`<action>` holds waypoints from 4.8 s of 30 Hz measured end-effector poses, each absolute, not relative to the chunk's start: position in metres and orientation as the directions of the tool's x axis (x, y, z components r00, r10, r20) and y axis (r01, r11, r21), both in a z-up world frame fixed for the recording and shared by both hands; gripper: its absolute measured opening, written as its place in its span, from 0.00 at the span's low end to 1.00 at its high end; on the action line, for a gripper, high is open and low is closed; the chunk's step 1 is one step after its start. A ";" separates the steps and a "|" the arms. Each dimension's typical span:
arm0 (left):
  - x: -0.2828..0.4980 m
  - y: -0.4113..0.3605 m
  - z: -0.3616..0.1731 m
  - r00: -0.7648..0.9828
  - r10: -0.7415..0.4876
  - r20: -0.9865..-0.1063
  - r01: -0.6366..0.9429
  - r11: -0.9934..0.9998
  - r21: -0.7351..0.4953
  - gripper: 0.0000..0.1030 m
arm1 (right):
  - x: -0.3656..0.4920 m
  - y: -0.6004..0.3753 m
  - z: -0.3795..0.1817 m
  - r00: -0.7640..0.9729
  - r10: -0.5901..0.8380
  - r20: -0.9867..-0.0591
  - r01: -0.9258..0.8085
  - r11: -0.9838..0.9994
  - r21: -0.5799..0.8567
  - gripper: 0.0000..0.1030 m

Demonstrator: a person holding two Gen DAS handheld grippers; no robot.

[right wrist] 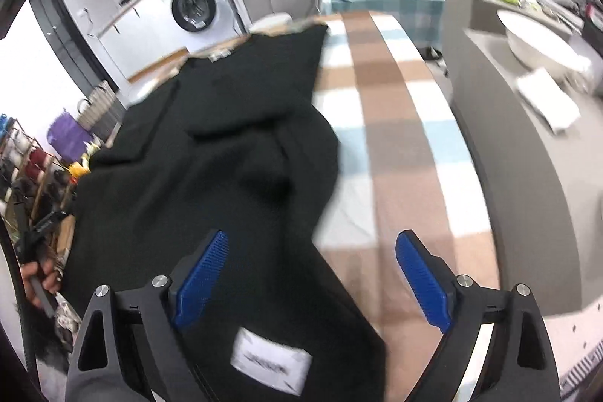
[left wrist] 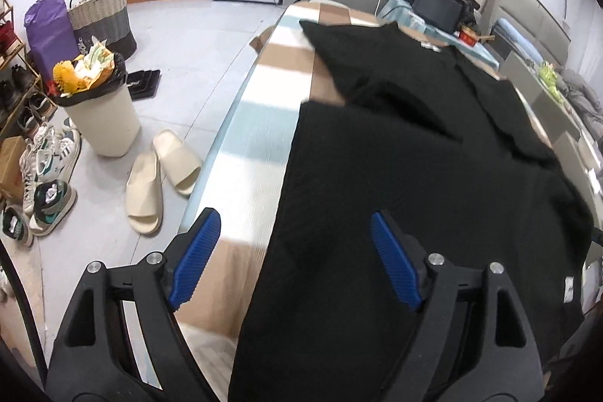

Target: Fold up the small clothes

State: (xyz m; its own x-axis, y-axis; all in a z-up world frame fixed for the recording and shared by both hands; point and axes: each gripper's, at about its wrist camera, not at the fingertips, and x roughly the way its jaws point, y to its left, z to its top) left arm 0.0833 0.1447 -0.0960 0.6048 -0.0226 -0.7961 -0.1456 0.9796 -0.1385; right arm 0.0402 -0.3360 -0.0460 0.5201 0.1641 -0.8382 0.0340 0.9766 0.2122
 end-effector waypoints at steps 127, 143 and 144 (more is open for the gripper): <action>0.075 0.145 -0.113 0.595 -0.155 -0.789 -0.075 0.966 -0.247 0.12 | 0.003 -0.337 -0.083 0.518 0.322 -0.793 -0.015 0.930 0.367 0.44; 0.068 0.137 -0.097 0.651 -0.114 -0.750 -0.067 0.976 -0.207 0.03 | 0.001 -0.329 -0.083 0.540 0.324 -0.777 -0.056 0.935 0.351 0.06; 0.067 0.138 -0.092 0.664 -0.115 -0.739 -0.068 0.975 -0.213 0.02 | 0.001 -0.329 -0.079 0.552 0.328 -0.767 -0.064 0.933 0.353 0.05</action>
State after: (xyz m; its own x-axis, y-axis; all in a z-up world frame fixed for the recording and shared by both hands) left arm 0.0672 0.1382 -0.0919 0.6639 -0.1152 -0.7389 -0.0679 0.9747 -0.2129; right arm 0.0007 -0.3295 -0.0790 0.5516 0.3281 -0.7669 -0.0638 0.9333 0.3535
